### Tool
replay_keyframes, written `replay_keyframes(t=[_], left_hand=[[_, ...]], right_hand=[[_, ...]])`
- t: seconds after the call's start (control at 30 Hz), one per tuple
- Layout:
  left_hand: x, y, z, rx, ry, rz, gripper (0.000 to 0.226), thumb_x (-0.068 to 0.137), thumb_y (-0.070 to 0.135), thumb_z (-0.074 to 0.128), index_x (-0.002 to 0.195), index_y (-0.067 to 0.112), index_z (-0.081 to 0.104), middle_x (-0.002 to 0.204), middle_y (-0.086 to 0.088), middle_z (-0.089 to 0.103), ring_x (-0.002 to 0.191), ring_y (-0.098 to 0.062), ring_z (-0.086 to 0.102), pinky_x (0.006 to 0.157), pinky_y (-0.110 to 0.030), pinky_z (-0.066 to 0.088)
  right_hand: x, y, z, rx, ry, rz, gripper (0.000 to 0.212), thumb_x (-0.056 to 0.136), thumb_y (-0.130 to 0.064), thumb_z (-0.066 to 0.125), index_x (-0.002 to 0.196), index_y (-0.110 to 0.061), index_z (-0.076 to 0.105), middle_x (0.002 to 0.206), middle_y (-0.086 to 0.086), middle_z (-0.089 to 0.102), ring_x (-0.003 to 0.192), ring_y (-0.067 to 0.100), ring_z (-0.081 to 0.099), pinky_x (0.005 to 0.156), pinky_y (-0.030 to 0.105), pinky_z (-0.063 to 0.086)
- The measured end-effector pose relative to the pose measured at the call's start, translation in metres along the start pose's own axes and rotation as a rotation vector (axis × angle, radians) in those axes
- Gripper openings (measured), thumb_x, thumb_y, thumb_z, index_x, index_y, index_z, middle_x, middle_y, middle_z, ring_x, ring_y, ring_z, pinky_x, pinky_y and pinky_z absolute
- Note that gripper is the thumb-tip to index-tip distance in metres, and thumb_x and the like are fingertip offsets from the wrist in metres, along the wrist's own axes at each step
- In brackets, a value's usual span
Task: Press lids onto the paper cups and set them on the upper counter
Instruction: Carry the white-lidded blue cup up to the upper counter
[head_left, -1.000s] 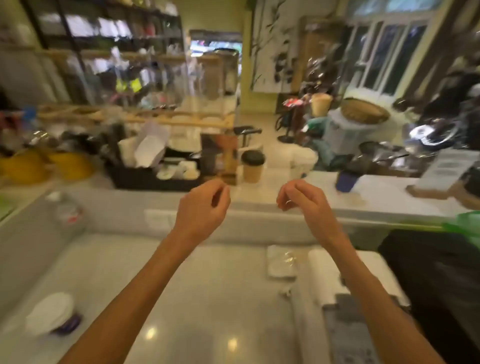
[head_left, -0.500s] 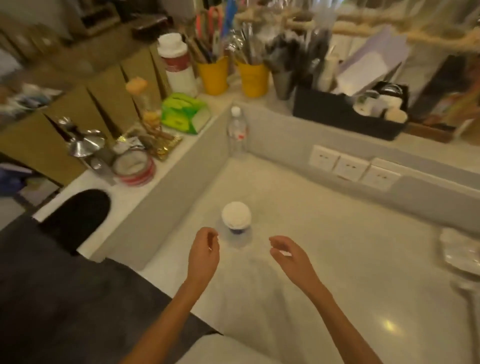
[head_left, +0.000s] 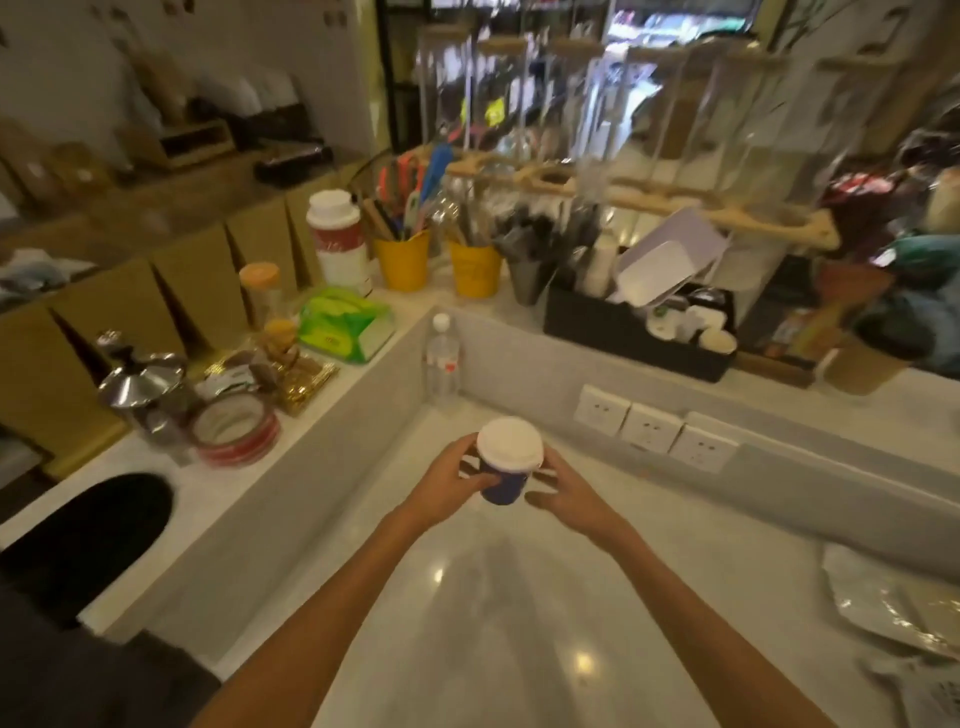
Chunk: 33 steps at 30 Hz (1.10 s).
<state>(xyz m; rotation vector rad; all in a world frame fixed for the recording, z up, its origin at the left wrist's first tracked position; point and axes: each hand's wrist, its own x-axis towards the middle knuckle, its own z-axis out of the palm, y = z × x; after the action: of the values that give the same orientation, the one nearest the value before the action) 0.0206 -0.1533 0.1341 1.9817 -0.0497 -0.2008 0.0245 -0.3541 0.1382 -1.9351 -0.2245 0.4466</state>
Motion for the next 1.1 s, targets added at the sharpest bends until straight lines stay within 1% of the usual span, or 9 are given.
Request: replay_keyframes(t=[0.1,0.17,0.37,0.5,0.67,0.73,0.83,0.97,1.1], left_hand=[[0.011,0.108,0.034,-0.021,0.039,0.158,0.049,0.086,0.030,0.072,0.129,0.018,0.050,0.110,0.005,0.060,0.091,-0.009,0.061,0.069,-0.013,0.048],[0.009,0.176,0.071,-0.068,0.045,0.288,0.048,0.087,0.034,0.070,0.127,0.018,0.048,0.110,0.004,0.061,0.092,-0.011,0.061,0.070,-0.015,0.049],[-0.028,0.311,0.213,-0.218,-0.181,0.488,0.053,0.086,0.035,0.070,0.130,0.020,0.046,0.117,-0.001,0.061,0.095,-0.007,0.064,0.077,-0.029,0.059],[-0.047,0.341,0.327,-0.228,-0.359,0.467,0.055,0.085,0.026,0.072,0.133,0.024,0.045,0.112,-0.002,0.060,0.083,-0.009,0.065,0.066,-0.024,0.058],[-0.049,0.366,0.456,-0.198,-0.505,0.461,0.065,0.078,0.041,0.074,0.134,0.023,0.046,0.114,-0.004,0.059,0.093,-0.023,0.065,0.075,-0.039,0.061],[-0.039,0.380,0.500,-0.184,-0.560,0.467,0.062,0.079,0.037,0.075,0.133,0.025,0.046,0.115,-0.002,0.058,0.095,-0.021,0.065,0.078,-0.040,0.060],[-0.006,0.404,0.571,-0.140,-0.606,0.450,0.060,0.080,0.019,0.078,0.130,0.020,0.047,0.115,-0.003,0.060,0.094,-0.019,0.066,0.074,-0.030,0.059],[0.051,0.432,0.674,-0.093,-0.618,0.350,0.059,0.072,0.001,0.078,0.121,0.009,0.048,0.117,-0.013,0.063,0.095,-0.024,0.065,0.065,-0.020,0.053],[0.111,0.452,0.757,-0.072,-0.588,0.345,0.060,0.070,0.000,0.075,0.123,0.012,0.048,0.122,-0.011,0.065,0.101,-0.027,0.066,0.083,-0.040,0.058]], right_hand=[[-0.043,-0.057,-0.095,0.059,0.109,-0.064,0.065,0.086,-0.008,0.073,0.142,-0.019,0.041,0.127,0.001,0.060,0.104,0.013,0.066,0.078,0.022,0.056],[-0.087,-0.085,-0.154,0.131,0.162,-0.126,0.060,0.083,-0.018,0.075,0.135,-0.023,0.047,0.119,-0.003,0.065,0.092,0.007,0.072,0.071,0.024,0.060],[-0.237,-0.081,-0.296,0.113,0.402,-0.121,0.039,0.087,-0.034,0.066,0.125,-0.027,0.058,0.118,-0.001,0.069,0.102,0.018,0.071,0.075,0.033,0.062],[-0.333,-0.023,-0.358,0.168,0.527,-0.017,0.042,0.081,-0.039,0.070,0.120,-0.024,0.062,0.120,0.005,0.070,0.102,0.018,0.072,0.078,0.036,0.062],[-0.420,0.047,-0.425,0.225,0.604,0.113,0.046,0.088,-0.039,0.070,0.130,-0.025,0.059,0.125,0.003,0.070,0.110,0.022,0.070,0.089,0.046,0.059],[-0.439,0.066,-0.460,0.279,0.604,0.144,0.043,0.086,-0.035,0.072,0.126,-0.026,0.060,0.120,0.001,0.073,0.108,0.021,0.071,0.085,0.041,0.060],[-0.451,0.091,-0.523,0.272,0.608,0.223,0.032,0.087,-0.015,0.072,0.116,-0.023,0.063,0.113,-0.001,0.074,0.100,0.018,0.073,0.077,0.029,0.061],[-0.434,0.143,-0.614,0.067,0.685,0.353,0.048,0.083,-0.011,0.077,0.126,-0.014,0.056,0.118,0.004,0.064,0.097,0.009,0.065,0.067,0.018,0.059],[-0.409,0.204,-0.697,-0.012,0.774,0.360,0.052,0.078,-0.010,0.080,0.124,-0.017,0.056,0.119,0.006,0.064,0.104,0.016,0.063,0.082,0.032,0.060]])
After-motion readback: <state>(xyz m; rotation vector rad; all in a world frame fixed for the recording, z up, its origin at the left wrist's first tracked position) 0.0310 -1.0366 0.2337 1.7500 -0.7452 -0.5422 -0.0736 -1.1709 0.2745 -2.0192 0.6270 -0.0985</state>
